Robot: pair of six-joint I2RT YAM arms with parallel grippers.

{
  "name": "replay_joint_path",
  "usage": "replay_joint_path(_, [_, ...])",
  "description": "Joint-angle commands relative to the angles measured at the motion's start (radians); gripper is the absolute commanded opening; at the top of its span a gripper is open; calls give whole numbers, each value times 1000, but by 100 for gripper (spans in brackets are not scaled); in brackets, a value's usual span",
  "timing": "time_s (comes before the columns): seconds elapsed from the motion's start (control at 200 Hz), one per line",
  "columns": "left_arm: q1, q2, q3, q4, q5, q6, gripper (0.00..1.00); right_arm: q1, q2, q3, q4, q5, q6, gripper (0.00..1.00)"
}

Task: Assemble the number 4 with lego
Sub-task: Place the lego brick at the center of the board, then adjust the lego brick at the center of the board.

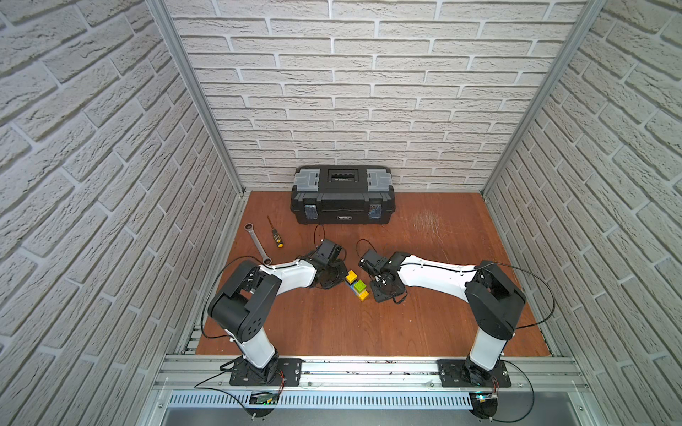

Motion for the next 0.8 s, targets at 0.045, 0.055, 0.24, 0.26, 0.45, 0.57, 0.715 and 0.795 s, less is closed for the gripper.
replay_joint_path(0.045, [3,56,6,-15,-2,25,2,23,-113,47,-66,36,16,59])
replay_joint_path(0.055, [4,57,7,-15,-3,26,2,25,-115,49,-68,36,15,59])
replay_joint_path(0.24, [47,-14,0,-69,-25,47,1,28,-75,76,-92,32,16,60])
replay_joint_path(0.26, [50,-30,-1,-87,-32,53,1,29,-65,79,-92,32,20,60])
replay_joint_path(0.45, [71,-200,-53,-232,-87,113,3,28,39,100,-79,34,45,59])
replay_joint_path(0.57, [71,-311,-103,-313,-121,140,3,24,76,106,-86,79,67,56])
replay_joint_path(0.715, [71,-441,-151,-392,-161,151,4,24,100,117,-83,77,84,45])
replay_joint_path(0.795, [72,-484,-165,-416,-176,152,4,22,110,125,-94,91,108,40])
